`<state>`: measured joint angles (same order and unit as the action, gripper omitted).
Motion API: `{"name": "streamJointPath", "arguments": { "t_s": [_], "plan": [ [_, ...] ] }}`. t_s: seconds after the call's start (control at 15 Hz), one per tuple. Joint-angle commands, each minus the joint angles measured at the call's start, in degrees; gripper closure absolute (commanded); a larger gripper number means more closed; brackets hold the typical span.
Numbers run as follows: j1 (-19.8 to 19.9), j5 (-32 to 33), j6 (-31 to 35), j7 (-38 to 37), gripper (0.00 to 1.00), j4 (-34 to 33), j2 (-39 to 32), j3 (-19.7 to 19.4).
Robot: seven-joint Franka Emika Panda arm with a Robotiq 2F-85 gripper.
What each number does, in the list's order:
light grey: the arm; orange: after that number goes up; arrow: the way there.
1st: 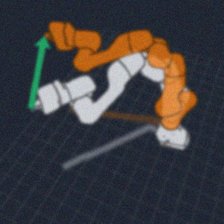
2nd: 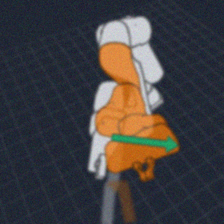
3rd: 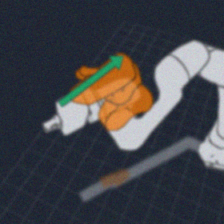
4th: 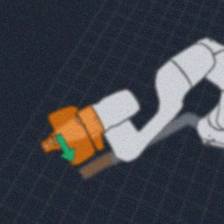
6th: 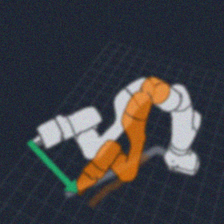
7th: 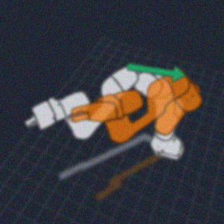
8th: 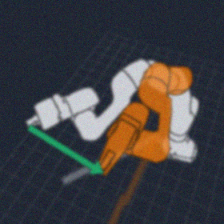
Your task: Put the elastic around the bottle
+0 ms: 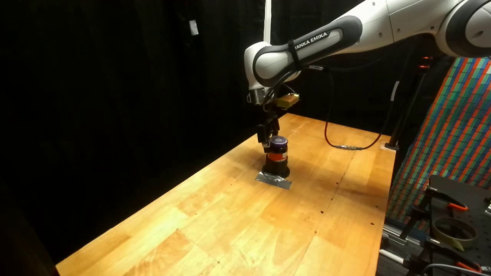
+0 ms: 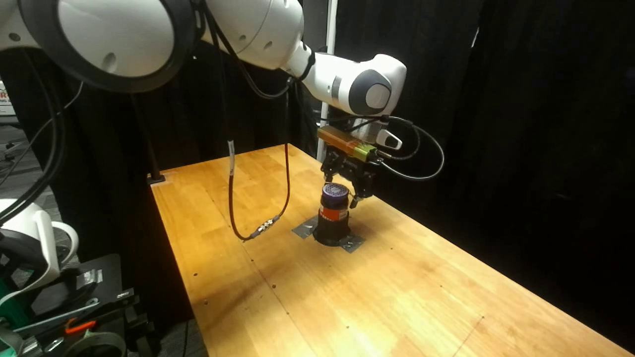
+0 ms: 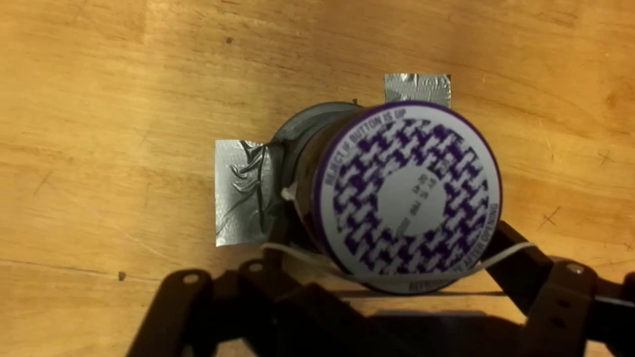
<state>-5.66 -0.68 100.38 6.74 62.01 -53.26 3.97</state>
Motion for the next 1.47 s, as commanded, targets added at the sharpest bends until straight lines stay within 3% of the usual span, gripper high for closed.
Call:
{"name": "streamJointPath", "arguments": {
  "t_s": [0.0,0.4,0.73,1.0,1.13,1.4],
  "plan": [
    [-2.36,3.59,-5.97,-2.54,0.00,-3.21,-0.84,-1.57],
    [-3.10,7.89,-13.20,1.51,0.00,3.79,4.02,-0.89],
    [-1.85,8.42,-4.82,1.44,0.00,17.71,11.86,-1.14],
    [-1.07,9.04,7.77,0.55,0.00,27.81,17.44,-1.36],
    [-0.83,9.66,15.67,0.73,0.25,33.19,19.92,-1.45],
    [-1.04,11.62,32.38,-1.60,0.58,44.60,25.07,-2.04]
  ]
}}
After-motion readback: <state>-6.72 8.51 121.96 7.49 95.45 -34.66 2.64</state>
